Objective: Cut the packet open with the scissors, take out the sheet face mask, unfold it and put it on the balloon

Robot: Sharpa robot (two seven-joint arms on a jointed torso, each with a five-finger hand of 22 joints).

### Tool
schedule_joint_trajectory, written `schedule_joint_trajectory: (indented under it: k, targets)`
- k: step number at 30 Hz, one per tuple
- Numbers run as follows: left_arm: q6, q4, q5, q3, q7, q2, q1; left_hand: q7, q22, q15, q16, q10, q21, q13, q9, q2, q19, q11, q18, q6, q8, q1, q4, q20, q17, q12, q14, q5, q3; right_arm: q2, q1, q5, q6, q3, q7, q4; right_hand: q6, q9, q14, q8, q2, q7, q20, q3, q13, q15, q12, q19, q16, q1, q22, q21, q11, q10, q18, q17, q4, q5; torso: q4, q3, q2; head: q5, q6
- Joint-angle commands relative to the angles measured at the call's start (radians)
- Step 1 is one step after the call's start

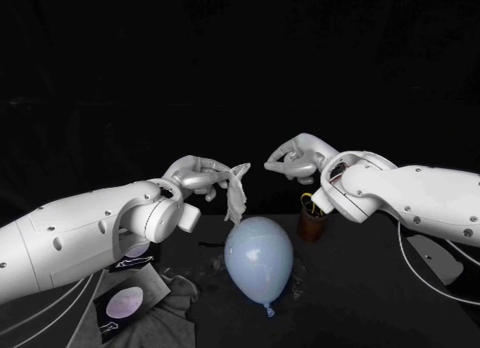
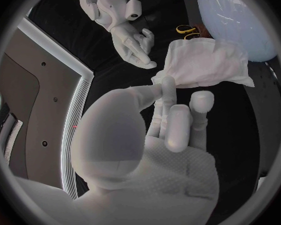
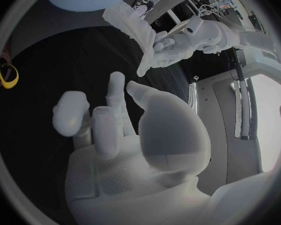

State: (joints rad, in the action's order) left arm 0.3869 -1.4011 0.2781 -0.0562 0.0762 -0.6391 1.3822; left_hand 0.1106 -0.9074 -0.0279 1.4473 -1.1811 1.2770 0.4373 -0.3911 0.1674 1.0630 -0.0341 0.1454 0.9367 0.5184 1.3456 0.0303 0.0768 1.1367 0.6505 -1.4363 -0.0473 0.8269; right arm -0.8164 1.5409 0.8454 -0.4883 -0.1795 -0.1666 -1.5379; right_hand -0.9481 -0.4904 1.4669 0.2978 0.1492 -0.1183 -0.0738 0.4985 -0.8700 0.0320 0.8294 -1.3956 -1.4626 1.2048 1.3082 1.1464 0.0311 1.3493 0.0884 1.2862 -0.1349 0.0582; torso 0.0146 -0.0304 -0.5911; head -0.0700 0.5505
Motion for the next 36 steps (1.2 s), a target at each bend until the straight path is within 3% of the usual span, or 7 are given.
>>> schedule_joint_trajectory:
  k: [1, 6, 10, 16, 21, 30, 36]
  targets:
    - [-0.008, -0.003, -0.034, 0.001, -0.005, 0.0, 0.002, 0.001, -0.003, -0.003, 0.003, 0.004, 0.006, 0.002, -0.097, 0.0, 0.004, 0.003, -0.004, 0.001, 0.007, -0.011, -0.001, -0.004, 0.003, 0.005, -0.005, -0.006, 0.005, -0.02, -0.014, -0.103, -0.056, 0.0, 0.003, -0.06, -0.018, 0.012, 0.091, 0.003, -0.01, 0.005, 0.001, -0.027, -0.437, -0.001, 0.489, -0.04, -0.084, 0.019, 0.163, 0.092, -0.001, 0.086, -0.021, 0.225, -0.031, 0.021, -0.0002, -0.0007, 0.0, 0.004, 0.0]
    - [-0.007, -0.003, -0.036, 0.001, -0.008, 0.0, 0.002, 0.001, -0.004, -0.003, 0.004, 0.003, 0.007, 0.002, -0.097, 0.0, 0.006, 0.004, -0.005, 0.002, 0.007, -0.013, -0.003, -0.004, 0.004, 0.006, -0.006, -0.006, 0.007, -0.035, -0.033, -0.159, -0.089, -0.001, 0.017, -0.136, -0.047, 0.006, 0.097, 0.025, -0.019, 0.02, 0.006, -0.034, -0.561, 0.01, 0.607, -0.055, -0.096, 0.045, 0.179, 0.129, -0.01, 0.138, -0.028, 0.252, -0.029, 0.036, 0.0009, 0.0, 0.0, 0.005, -0.001]
    - [-0.009, -0.002, -0.036, 0.001, -0.009, 0.002, 0.002, 0.0, -0.006, -0.003, 0.004, 0.003, 0.009, 0.002, -0.098, 0.001, 0.007, 0.004, -0.005, 0.002, 0.007, -0.014, -0.004, -0.004, 0.005, 0.006, -0.006, -0.007, 0.009, -0.023, -0.05, -0.205, -0.132, -0.002, 0.031, -0.154, -0.036, 0.009, 0.098, 0.02, -0.017, 0.017, 0.007, -0.038, -0.57, 0.01, 0.615, -0.055, -0.098, 0.047, 0.18, 0.129, -0.008, 0.141, -0.028, 0.257, -0.03, 0.036, 0.0002, -0.0019, 0.001, 0.004, 0.0]
    - [-0.012, -0.002, -0.037, 0.001, -0.011, 0.005, 0.001, 0.0, -0.006, -0.003, 0.004, 0.003, 0.009, 0.002, -0.098, 0.001, 0.007, 0.004, -0.005, 0.002, 0.007, -0.014, -0.004, -0.004, 0.005, 0.006, -0.006, -0.007, 0.009, 0.013, -0.074, -0.266, -0.202, -0.003, 0.072, -0.133, -0.029, 0.012, 0.101, 0.015, -0.019, 0.012, 0.005, -0.039, -0.609, 0.006, 0.652, -0.056, -0.104, 0.056, 0.182, 0.133, -0.004, 0.163, -0.029, 0.273, -0.026, 0.033, 0.0029, -0.0012, -0.001, 0.001, -0.004]
    - [-0.014, -0.004, -0.032, 0.001, -0.012, 0.006, 0.001, 0.0, -0.009, -0.003, 0.005, 0.003, 0.01, 0.002, -0.098, 0.001, 0.009, 0.004, -0.006, 0.002, 0.007, -0.016, -0.005, -0.004, 0.008, 0.006, -0.007, -0.007, 0.011, 0.038, -0.082, -0.289, -0.235, -0.003, 0.099, -0.115, -0.028, 0.014, 0.104, 0.014, -0.018, 0.011, 0.003, -0.044, -0.632, 0.004, 0.674, -0.059, -0.108, 0.058, 0.185, 0.142, -0.003, 0.176, -0.031, 0.285, -0.024, 0.031, 0.0005, -0.0019, -0.002, -0.004, 0.002]
    - [-0.017, -0.006, -0.016, 0.001, -0.014, 0.007, 0.001, 0.0, -0.01, -0.004, 0.006, 0.003, 0.011, 0.002, -0.099, 0.001, 0.01, 0.004, -0.006, 0.001, 0.007, -0.018, -0.006, -0.004, 0.01, 0.007, -0.008, -0.007, 0.012, 0.061, -0.087, -0.23, -0.257, -0.003, 0.127, -0.095, 0.016, 0.029, 0.102, -0.014, -0.003, -0.014, -0.009, -0.06, -0.613, -0.013, 0.653, -0.041, -0.106, 0.062, 0.176, 0.106, 0.019, 0.155, -0.024, 0.278, -0.014, 0.024, 0.0019, -0.0015, 0.0, -0.008, 0.007]
    - [-0.018, -0.01, 0.0, 0.001, -0.015, 0.006, 0.001, 0.0, -0.011, -0.004, 0.006, 0.004, 0.012, 0.002, -0.099, 0.001, 0.011, 0.004, -0.006, 0.001, 0.007, -0.018, -0.006, -0.004, 0.008, 0.007, -0.008, -0.007, 0.014, 0.074, -0.092, -0.191, -0.252, -0.003, 0.144, -0.085, 0.017, 0.031, 0.102, -0.015, 0.003, -0.017, -0.013, -0.066, -0.613, -0.017, 0.652, -0.038, -0.106, 0.059, 0.175, 0.102, 0.023, 0.153, -0.023, 0.277, -0.014, 0.021, 0.0011, -0.0014, 0.0, -0.007, 0.007]
